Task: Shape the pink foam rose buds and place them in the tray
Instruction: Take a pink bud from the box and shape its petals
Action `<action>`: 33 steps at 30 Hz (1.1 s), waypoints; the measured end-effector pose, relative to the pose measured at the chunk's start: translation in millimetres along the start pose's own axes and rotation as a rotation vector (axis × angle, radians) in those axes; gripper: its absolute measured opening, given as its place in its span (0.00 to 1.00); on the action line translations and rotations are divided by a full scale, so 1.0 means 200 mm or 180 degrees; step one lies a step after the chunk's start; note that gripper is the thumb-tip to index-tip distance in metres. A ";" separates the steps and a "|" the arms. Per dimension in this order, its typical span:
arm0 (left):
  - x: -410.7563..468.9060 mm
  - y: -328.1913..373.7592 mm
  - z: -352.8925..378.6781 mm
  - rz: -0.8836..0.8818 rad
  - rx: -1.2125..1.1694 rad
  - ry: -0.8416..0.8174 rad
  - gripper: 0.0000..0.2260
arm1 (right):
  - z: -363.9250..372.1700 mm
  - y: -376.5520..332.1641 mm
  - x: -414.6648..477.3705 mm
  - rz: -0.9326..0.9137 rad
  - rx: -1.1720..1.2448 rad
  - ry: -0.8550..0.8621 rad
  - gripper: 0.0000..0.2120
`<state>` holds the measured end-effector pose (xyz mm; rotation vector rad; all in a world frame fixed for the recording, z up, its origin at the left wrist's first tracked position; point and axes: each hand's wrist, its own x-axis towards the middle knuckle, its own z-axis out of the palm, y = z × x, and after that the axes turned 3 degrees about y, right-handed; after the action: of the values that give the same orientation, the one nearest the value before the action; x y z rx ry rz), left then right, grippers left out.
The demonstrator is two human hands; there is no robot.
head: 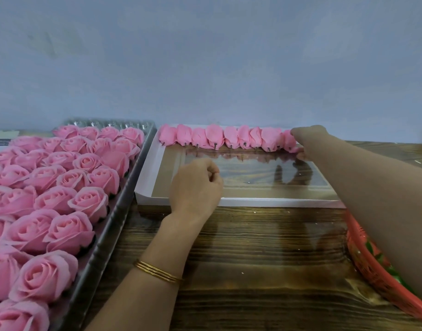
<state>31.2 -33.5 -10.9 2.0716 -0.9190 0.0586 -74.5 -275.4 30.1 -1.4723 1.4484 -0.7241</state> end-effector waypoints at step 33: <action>0.01 -0.01 0.01 0.0158 0.0081 0.0137 0.04 | 0.08 0.04 0.20 -0.0121 -0.0748 0.0363 0.10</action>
<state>33.3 -34.6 -13.2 2.0632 -0.9479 0.1413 -58.3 -310.2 9.3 -1.6631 1.6409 -0.6884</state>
